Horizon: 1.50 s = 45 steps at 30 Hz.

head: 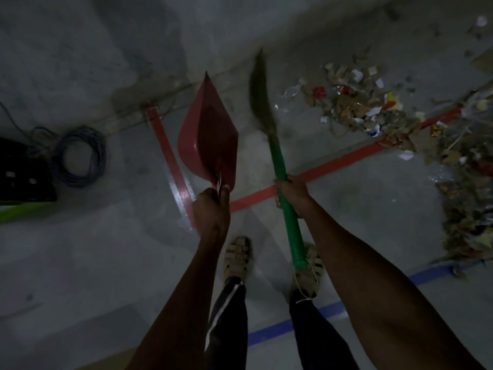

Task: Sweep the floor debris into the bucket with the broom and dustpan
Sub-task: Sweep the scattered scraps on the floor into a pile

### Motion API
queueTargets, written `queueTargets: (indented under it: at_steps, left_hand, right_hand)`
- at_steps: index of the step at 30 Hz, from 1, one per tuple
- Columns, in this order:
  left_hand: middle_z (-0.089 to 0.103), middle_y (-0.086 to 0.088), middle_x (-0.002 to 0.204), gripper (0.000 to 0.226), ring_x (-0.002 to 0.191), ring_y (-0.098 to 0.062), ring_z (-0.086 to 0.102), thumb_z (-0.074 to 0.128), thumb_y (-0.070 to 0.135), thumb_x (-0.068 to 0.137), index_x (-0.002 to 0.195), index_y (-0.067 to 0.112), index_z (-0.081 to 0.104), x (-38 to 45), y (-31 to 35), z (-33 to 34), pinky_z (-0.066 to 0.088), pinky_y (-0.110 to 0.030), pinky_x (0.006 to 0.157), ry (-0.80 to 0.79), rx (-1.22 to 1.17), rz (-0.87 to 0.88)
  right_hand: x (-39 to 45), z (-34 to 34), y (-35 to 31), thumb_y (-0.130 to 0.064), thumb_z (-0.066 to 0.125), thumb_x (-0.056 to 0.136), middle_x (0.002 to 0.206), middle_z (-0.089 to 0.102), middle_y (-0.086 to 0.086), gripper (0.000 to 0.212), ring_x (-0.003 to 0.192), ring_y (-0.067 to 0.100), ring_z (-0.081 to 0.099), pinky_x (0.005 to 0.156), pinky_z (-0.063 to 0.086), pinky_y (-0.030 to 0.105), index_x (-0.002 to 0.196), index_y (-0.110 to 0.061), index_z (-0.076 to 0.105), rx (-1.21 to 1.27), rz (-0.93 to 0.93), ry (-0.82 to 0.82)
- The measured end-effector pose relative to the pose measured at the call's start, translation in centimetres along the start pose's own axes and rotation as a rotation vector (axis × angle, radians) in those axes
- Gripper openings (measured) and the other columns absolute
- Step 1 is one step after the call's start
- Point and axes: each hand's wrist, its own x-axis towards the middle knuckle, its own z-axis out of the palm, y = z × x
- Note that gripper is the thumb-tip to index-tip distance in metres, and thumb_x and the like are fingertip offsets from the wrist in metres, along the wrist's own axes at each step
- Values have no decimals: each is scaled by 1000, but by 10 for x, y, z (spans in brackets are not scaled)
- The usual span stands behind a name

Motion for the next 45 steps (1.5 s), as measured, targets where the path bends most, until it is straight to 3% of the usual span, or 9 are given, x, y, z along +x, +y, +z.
queueTargets:
  at_steps: [5,10,13,15,21,27,33,38,45]
  left_hand:
    - [43,2,54,49,49,-10,41,57,39,98,58,16,41,16,-7,-19,22,-26,45,-8,-15,17]
    - [44,1,54,49,49,-12,42,56,40,98,59,15,42,30,3,-23,30,-26,46,-20,-31,43]
    - [48,-1,55,47,50,-17,47,57,41,97,61,13,47,38,5,-18,37,-30,50,-27,-53,71]
    - [47,0,55,47,51,-16,47,56,42,97,63,12,48,41,9,-18,32,-27,47,-31,-54,82]
    - [45,4,58,43,54,-11,45,55,41,98,68,11,49,49,20,-22,27,-25,48,-5,-51,55]
    - [46,4,57,45,55,-16,49,58,41,97,62,17,45,54,22,-16,32,-26,52,-39,-57,63]
    - [46,3,56,47,53,-14,46,57,39,97,60,13,45,48,39,-6,27,-24,47,-94,-14,87]
    - [51,0,57,44,55,-19,52,58,40,97,65,10,53,48,65,6,28,-24,48,-150,-10,154]
    - [55,-3,60,42,57,-22,55,61,39,95,66,10,56,42,117,23,29,-25,51,-213,-21,262]
  right_hand:
    - [-13,-18,12,-17,65,92,76,65,16,12,48,22,57,51,51,30,91,-5,67,124,36,211]
    - [-42,-29,10,-13,60,98,80,63,14,8,44,18,53,44,48,25,92,-8,62,291,-7,332]
    - [-66,-24,0,-14,57,100,80,61,12,6,41,15,49,43,46,24,97,-9,59,386,-62,315]
    - [-76,-16,-7,-15,57,99,77,59,10,7,43,16,49,45,46,26,96,-9,59,420,-106,280]
    - [-55,20,-34,-16,60,98,78,59,9,9,50,16,51,45,46,26,100,-8,61,288,-188,174]
    - [-13,22,-45,-19,64,96,79,61,11,19,46,16,52,44,47,26,106,-2,65,225,-85,132]
    - [-2,-23,-14,-20,65,94,82,66,17,22,48,21,58,45,51,27,104,0,66,266,27,403]
    - [-21,-66,12,-16,64,95,79,63,14,15,47,21,54,47,50,28,100,-2,65,451,91,539]
    - [-46,-118,30,-13,63,97,73,60,13,21,49,23,52,44,48,29,108,5,65,708,134,738]
